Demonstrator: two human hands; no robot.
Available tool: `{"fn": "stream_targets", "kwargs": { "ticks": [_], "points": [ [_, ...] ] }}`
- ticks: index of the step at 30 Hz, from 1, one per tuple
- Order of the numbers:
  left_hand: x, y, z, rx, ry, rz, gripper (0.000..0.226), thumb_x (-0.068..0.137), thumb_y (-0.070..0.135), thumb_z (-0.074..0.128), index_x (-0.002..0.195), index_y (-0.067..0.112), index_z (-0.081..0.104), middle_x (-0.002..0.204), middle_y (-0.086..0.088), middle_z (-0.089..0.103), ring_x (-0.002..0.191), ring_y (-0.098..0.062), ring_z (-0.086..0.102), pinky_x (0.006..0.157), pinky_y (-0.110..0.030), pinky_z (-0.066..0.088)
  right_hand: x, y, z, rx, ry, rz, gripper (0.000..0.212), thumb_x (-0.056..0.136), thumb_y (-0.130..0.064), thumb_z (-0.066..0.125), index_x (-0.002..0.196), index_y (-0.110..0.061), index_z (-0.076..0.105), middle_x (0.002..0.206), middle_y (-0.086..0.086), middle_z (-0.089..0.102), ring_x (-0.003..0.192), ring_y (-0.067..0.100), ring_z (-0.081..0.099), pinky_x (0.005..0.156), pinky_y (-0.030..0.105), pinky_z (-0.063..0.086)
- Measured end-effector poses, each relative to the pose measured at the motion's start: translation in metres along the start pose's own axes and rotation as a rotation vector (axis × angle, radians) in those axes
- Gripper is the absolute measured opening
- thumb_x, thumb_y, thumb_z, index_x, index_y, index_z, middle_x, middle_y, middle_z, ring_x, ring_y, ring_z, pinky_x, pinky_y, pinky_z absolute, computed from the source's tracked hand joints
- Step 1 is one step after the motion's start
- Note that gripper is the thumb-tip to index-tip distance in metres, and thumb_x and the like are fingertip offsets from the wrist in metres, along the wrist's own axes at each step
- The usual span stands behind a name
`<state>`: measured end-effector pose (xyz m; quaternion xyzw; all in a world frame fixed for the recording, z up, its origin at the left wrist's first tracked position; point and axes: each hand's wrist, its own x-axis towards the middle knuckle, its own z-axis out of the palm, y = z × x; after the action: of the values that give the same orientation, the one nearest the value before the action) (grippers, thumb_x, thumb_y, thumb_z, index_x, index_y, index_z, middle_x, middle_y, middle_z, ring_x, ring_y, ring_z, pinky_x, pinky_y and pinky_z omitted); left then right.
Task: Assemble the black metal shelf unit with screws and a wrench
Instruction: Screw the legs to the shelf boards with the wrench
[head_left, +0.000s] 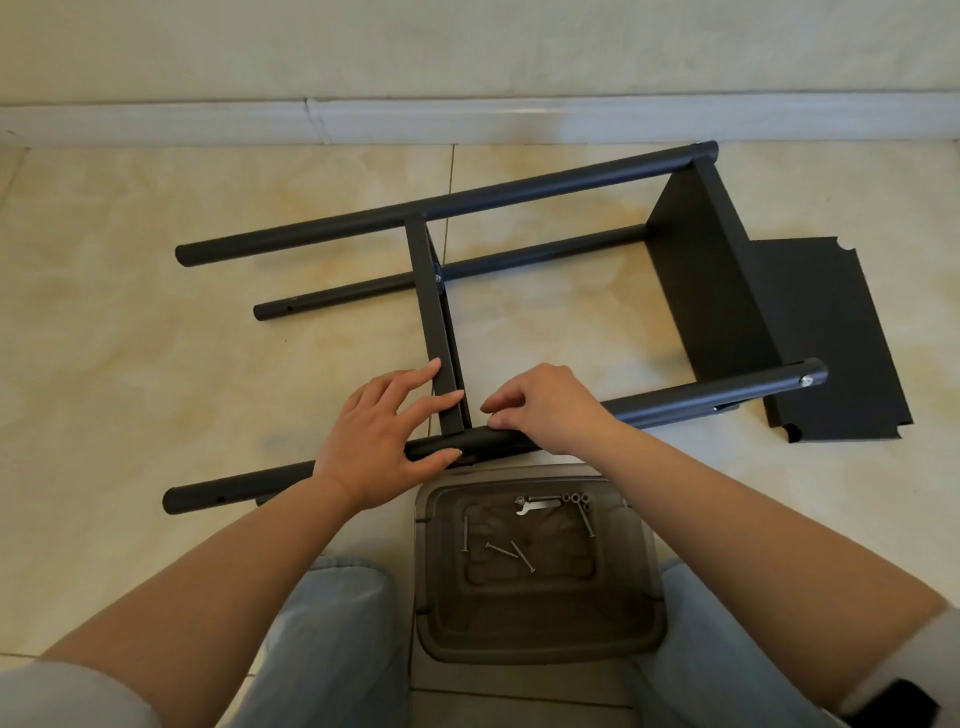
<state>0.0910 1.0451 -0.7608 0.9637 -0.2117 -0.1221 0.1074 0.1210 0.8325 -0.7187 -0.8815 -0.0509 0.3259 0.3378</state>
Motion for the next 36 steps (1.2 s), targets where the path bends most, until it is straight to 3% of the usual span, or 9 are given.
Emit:
{"fn": "stream_targets", "kwargs": {
  "ticks": [6, 12, 17, 22, 25, 29, 33, 36],
  "points": [
    [-0.007, -0.016, -0.001, 0.010, 0.040, 0.053, 0.057, 0.082, 0.067, 0.039, 0.133, 0.042, 0.039, 0.149, 0.004, 0.035, 0.128, -0.024, 0.038, 0.099, -0.048, 0.040, 0.008, -0.006, 0.009, 0.024, -0.080, 0.009, 0.023, 0.087, -0.026, 0.066, 0.107, -0.019, 0.073, 0.108, 0.000, 0.069, 0.094, 0.009, 0.056, 0.081, 0.021, 0.040],
    [-0.020, -0.031, -0.002, 0.013, 0.027, 0.097, 0.059, 0.085, 0.074, 0.025, 0.134, 0.042, 0.037, 0.148, 0.005, 0.036, 0.125, -0.023, 0.040, 0.097, -0.044, 0.041, 0.005, -0.009, 0.019, 0.060, -0.170, -0.018, 0.025, 0.092, -0.020, 0.059, 0.115, -0.019, 0.069, 0.118, 0.000, 0.066, 0.108, 0.013, 0.056, 0.088, 0.019, 0.038],
    [-0.031, -0.044, -0.002, 0.011, 0.036, 0.134, 0.060, 0.085, 0.073, 0.029, 0.134, 0.040, 0.039, 0.147, 0.006, 0.035, 0.123, -0.020, 0.040, 0.094, -0.040, 0.042, 0.007, -0.012, 0.033, 0.150, -0.199, -0.025, 0.022, 0.089, -0.023, 0.064, 0.108, -0.018, 0.072, 0.109, -0.001, 0.068, 0.091, 0.008, 0.054, 0.083, 0.020, 0.040],
    [-0.034, -0.045, -0.001, 0.030, 0.057, 0.145, 0.058, 0.082, 0.068, 0.041, 0.132, 0.038, 0.040, 0.145, 0.005, 0.038, 0.119, -0.020, 0.042, 0.090, -0.041, 0.044, 0.019, -0.016, 0.042, 0.320, -0.224, 0.117, 0.018, 0.088, -0.027, 0.065, 0.102, -0.019, 0.072, 0.099, -0.001, 0.066, 0.096, 0.014, 0.057, 0.084, 0.026, 0.040],
    [-0.034, -0.045, -0.001, 0.034, 0.068, 0.149, 0.060, 0.077, 0.063, 0.048, 0.131, 0.037, 0.040, 0.145, 0.004, 0.038, 0.117, -0.021, 0.044, 0.089, -0.041, 0.046, 0.027, -0.025, 0.043, 0.412, -0.301, 0.229, 0.026, 0.092, -0.027, 0.060, 0.113, -0.014, 0.066, 0.113, 0.003, 0.065, 0.108, 0.019, 0.058, 0.093, 0.032, 0.037],
    [-0.034, -0.046, 0.000, 0.030, 0.074, 0.153, 0.060, 0.076, 0.062, 0.049, 0.131, 0.038, 0.041, 0.145, 0.005, 0.038, 0.117, -0.021, 0.044, 0.088, -0.040, 0.047, 0.039, -0.032, 0.049, 0.339, -0.436, 0.300, 0.038, 0.093, -0.029, 0.058, 0.125, -0.010, 0.059, 0.123, 0.008, 0.060, 0.115, 0.024, 0.054, 0.104, 0.040, 0.038],
    [-0.034, -0.047, 0.001, 0.032, 0.071, 0.150, 0.061, 0.076, 0.062, 0.050, 0.131, 0.038, 0.040, 0.145, 0.005, 0.037, 0.117, -0.022, 0.045, 0.088, -0.040, 0.047, 0.045, -0.031, 0.054, 0.390, -0.474, 0.346, 0.034, 0.092, -0.026, 0.059, 0.119, -0.007, 0.060, 0.121, 0.009, 0.060, 0.116, 0.026, 0.052, 0.103, 0.039, 0.038],
    [-0.034, -0.047, 0.001, 0.033, 0.072, 0.146, 0.061, 0.076, 0.063, 0.049, 0.131, 0.038, 0.040, 0.145, 0.005, 0.037, 0.117, -0.022, 0.045, 0.088, -0.040, 0.047, 0.046, -0.031, 0.054, 0.390, -0.502, 0.343, 0.021, 0.093, -0.024, 0.057, 0.107, -0.010, 0.061, 0.106, 0.006, 0.061, 0.106, 0.023, 0.055, 0.096, 0.036, 0.040]
  ]
}}
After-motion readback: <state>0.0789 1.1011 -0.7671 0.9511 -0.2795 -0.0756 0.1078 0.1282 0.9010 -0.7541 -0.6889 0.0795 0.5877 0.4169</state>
